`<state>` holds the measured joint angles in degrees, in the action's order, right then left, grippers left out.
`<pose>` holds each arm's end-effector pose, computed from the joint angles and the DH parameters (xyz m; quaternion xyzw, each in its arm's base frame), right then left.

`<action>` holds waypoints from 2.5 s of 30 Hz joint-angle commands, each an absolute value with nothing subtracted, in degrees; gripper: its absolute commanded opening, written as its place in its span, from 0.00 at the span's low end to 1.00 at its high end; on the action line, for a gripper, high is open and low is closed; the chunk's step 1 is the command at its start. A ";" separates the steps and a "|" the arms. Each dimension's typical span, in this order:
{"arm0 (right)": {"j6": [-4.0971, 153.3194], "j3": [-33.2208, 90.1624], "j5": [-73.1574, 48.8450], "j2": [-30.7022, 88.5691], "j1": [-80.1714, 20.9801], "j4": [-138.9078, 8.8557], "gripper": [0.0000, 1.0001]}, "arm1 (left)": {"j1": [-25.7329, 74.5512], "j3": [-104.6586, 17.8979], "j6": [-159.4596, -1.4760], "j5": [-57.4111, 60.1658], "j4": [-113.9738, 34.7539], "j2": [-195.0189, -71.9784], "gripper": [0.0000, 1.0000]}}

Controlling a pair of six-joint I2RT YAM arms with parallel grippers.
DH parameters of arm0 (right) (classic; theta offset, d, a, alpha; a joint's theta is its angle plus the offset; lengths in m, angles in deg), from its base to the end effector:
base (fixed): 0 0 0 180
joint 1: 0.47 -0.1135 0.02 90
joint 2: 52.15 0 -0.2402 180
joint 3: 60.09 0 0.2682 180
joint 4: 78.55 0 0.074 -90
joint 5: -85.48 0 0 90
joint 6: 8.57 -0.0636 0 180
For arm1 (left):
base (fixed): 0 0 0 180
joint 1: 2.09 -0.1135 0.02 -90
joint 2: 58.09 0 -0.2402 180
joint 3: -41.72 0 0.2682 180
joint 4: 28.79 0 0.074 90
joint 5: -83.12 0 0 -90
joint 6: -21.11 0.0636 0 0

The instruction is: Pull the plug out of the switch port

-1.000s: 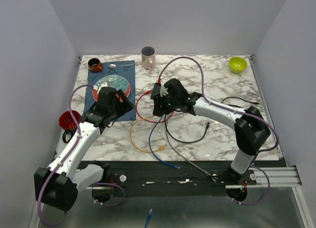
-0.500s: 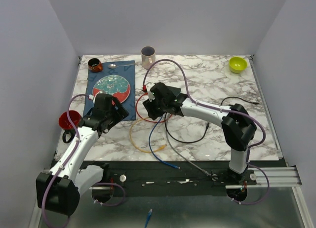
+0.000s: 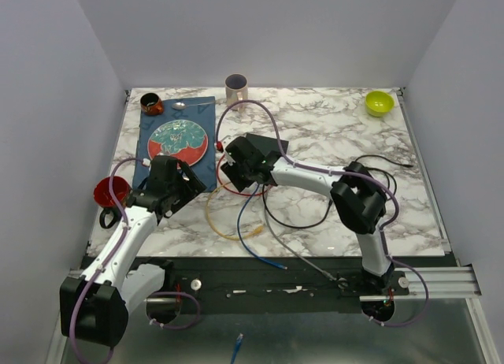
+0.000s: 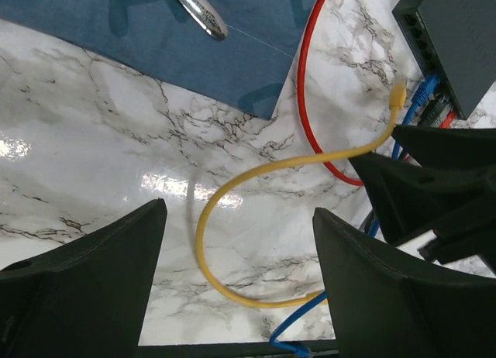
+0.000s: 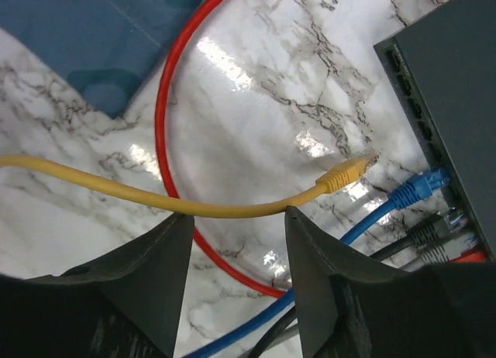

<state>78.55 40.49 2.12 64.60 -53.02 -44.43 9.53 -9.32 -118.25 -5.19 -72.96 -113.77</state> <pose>0.2937 0.3713 0.1478 -0.3765 0.8604 0.1095 0.3255 0.2371 -0.0507 0.1867 -0.2978 0.8874 -0.1904 0.2961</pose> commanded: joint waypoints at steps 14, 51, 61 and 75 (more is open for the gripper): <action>75.19 35.20 12.89 54.04 -53.38 -46.46 0.04 | 8.81 -6.98 -118.64 -1.88 -68.88 -110.91 0.86; 69.82 23.68 12.53 36.18 -53.38 -47.25 0.24 | 17.59 -8.65 -106.60 3.32 -58.93 -130.69 0.71; 69.12 20.51 12.71 34.16 -53.38 -48.39 0.24 | 20.14 -10.59 -106.15 -2.22 -61.93 -132.71 0.46; 61.84 19.28 -0.96 24.86 -53.38 -54.43 0.56 | 20.32 -19.90 -107.64 -6.09 -65.62 -114.79 0.00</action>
<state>66.77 20.30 8.22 29.96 -53.02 -47.67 20.17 -15.64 -106.65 -3.53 -65.31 -119.61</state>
